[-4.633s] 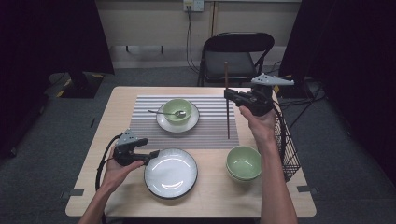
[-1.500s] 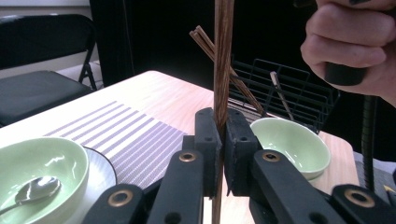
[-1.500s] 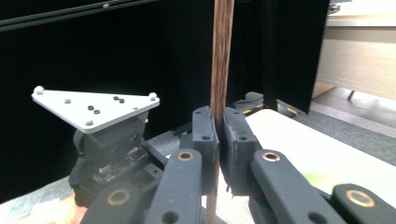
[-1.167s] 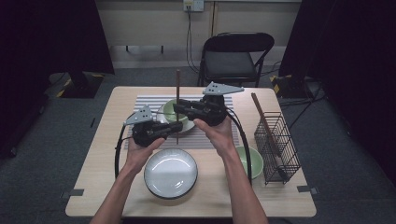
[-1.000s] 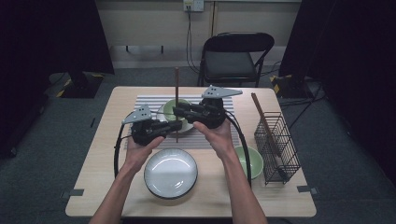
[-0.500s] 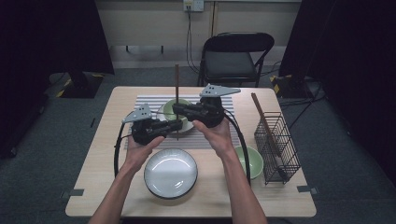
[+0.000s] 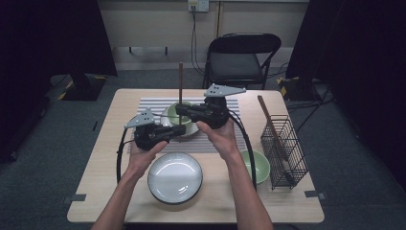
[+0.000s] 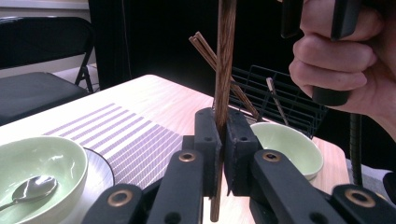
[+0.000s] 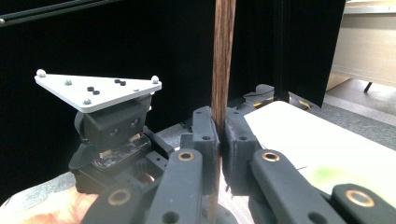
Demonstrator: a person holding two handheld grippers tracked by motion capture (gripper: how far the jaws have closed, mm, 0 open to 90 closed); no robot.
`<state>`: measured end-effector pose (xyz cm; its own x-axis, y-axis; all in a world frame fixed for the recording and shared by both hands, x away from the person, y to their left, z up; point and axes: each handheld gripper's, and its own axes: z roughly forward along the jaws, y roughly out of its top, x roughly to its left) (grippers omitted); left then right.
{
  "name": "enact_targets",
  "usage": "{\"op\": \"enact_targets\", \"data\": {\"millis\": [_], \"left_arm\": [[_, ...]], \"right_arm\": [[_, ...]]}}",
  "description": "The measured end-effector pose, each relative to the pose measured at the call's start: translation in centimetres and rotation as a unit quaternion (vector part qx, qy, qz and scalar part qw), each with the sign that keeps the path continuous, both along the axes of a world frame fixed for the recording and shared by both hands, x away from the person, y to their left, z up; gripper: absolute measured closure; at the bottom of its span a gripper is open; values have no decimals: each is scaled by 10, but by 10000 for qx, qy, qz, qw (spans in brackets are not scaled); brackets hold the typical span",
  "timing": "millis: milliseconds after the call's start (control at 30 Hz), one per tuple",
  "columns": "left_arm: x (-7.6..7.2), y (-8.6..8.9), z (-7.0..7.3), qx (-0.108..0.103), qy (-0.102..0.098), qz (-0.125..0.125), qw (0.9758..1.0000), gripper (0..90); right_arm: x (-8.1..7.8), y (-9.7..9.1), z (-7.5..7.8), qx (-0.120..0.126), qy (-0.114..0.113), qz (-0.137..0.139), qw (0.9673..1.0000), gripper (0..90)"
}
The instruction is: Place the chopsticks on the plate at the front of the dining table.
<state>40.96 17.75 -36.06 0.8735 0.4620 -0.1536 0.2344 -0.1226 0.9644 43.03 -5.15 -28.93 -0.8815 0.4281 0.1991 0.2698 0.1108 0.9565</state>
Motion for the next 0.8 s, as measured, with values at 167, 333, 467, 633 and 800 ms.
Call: {"op": "enact_targets", "data": {"millis": [167,333,467,633,800], "left_arm": [[-1,2,0,11,-17,-5,10000,857],[-2,1,-2,33,12,-30,10000,858],[-5,-2,-2,142,48,-38,9999,858],[-7,-5,-4,97,84,-126,9998,859],[-9,-6,-6,97,151,-162,9997,860]], "right_arm": [[0,0,0,-20,-33,-33,10000,813],[1,1,1,-103,-73,-103,9999,631],[4,0,0,-248,-94,-182,9995,478],[7,-8,2,-233,-123,-394,9989,395],[9,-13,1,-293,-47,-381,9988,367]]}}
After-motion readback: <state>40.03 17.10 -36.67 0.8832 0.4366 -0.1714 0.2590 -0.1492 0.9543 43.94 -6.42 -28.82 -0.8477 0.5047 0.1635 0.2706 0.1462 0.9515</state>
